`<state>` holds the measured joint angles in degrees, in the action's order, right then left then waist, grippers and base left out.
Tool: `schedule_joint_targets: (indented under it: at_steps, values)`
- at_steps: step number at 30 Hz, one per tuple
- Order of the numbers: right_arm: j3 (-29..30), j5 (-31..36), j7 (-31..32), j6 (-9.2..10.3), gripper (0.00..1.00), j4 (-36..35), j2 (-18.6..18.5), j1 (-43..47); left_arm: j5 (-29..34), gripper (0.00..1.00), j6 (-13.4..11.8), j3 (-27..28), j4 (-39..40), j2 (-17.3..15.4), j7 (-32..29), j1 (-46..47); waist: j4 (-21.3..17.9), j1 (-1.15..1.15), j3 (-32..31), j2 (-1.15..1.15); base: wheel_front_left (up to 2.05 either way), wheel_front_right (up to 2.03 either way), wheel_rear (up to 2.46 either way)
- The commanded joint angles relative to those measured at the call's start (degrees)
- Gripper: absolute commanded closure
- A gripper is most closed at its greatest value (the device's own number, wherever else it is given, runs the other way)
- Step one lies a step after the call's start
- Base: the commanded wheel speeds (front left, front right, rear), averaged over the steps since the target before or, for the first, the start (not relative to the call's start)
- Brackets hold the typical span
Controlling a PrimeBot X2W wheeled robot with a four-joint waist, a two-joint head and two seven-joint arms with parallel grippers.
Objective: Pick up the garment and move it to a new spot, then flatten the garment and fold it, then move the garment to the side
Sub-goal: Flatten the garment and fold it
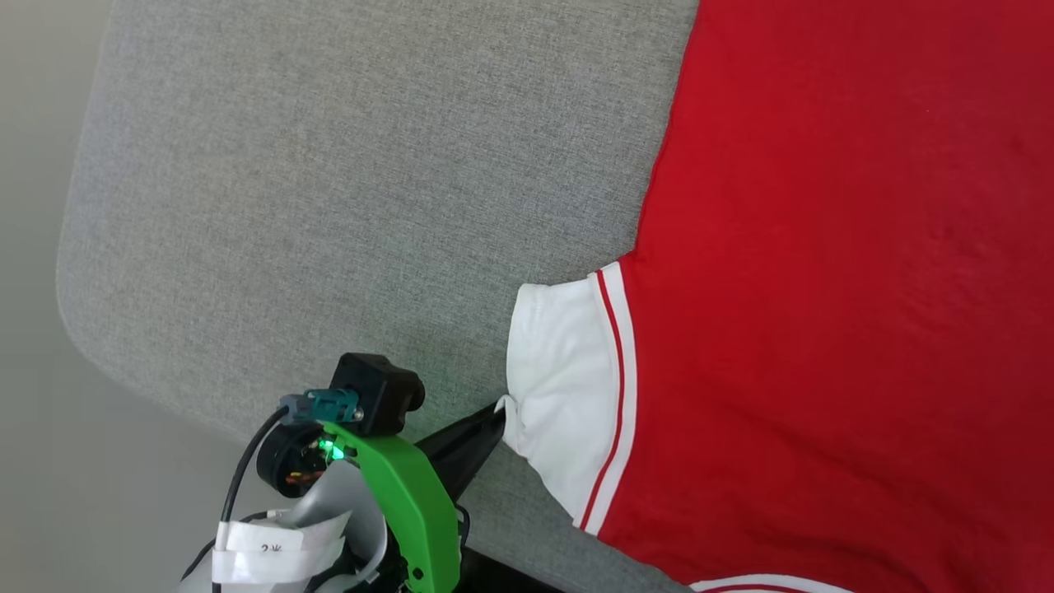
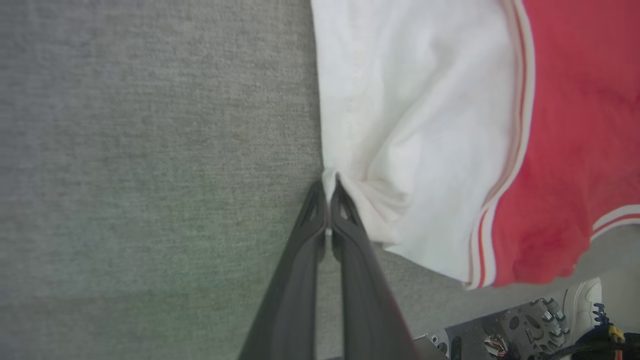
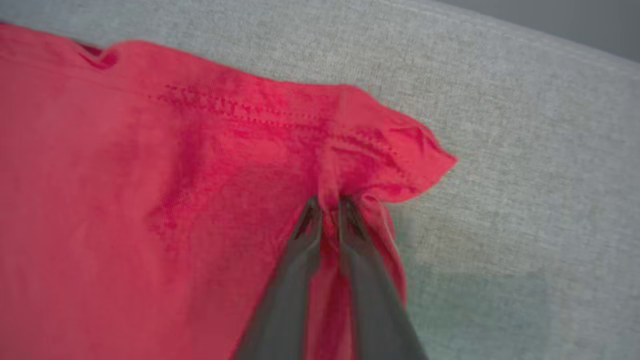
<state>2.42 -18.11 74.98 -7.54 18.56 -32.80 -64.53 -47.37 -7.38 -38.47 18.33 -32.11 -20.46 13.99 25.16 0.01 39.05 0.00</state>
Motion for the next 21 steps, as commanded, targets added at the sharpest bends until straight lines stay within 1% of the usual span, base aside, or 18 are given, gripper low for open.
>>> schedule_joint_targets:
  at_steps: [1, 7, 11, 16, 21]
  values:
    - [-0.9, -0.7, 0.0, 0.05, 1.0, 1.6, 0.5, 3.2, 0.3, 1.0, -0.2, 0.2, -1.2, 0.3, 0.3, 1.1, -0.1, -0.01, -0.3, 0.0, 0.0, 0.0, 0.0]
    - [-1.8, -2.0, -3.0, 0.05, 1.0, 2.0, -1.0, 6.0, 0.3, 1.0, -0.5, 0.5, -1.6, 0.2, 0.6, 1.3, -1.6, -0.01, -2.7, 0.0, 0.0, 0.0, 0.0]
    - [-2.0, -3.5, -5.3, 0.05, 1.0, 2.8, -1.4, 9.3, 0.0, 1.0, -0.9, 1.0, -2.1, 0.0, 0.6, 1.2, -3.5, -0.01, -5.8, 0.0, 0.0, 0.0, 0.0]
    - [-1.4, -6.1, -9.0, 0.05, 1.0, 3.5, -1.2, 17.6, -1.6, 1.0, -1.3, 1.2, -3.0, 0.3, 0.5, -0.1, -7.2, -0.01, -12.0, 0.0, 0.0, 0.0, 0.0]
    - [-1.2, -10.4, -12.6, 0.05, 1.0, 2.4, -0.6, 25.8, -2.0, 1.0, -2.4, 1.6, -4.1, -0.9, 0.2, -1.9, -10.4, -0.01, -17.2, 0.0, 0.0, 0.0, 0.0]
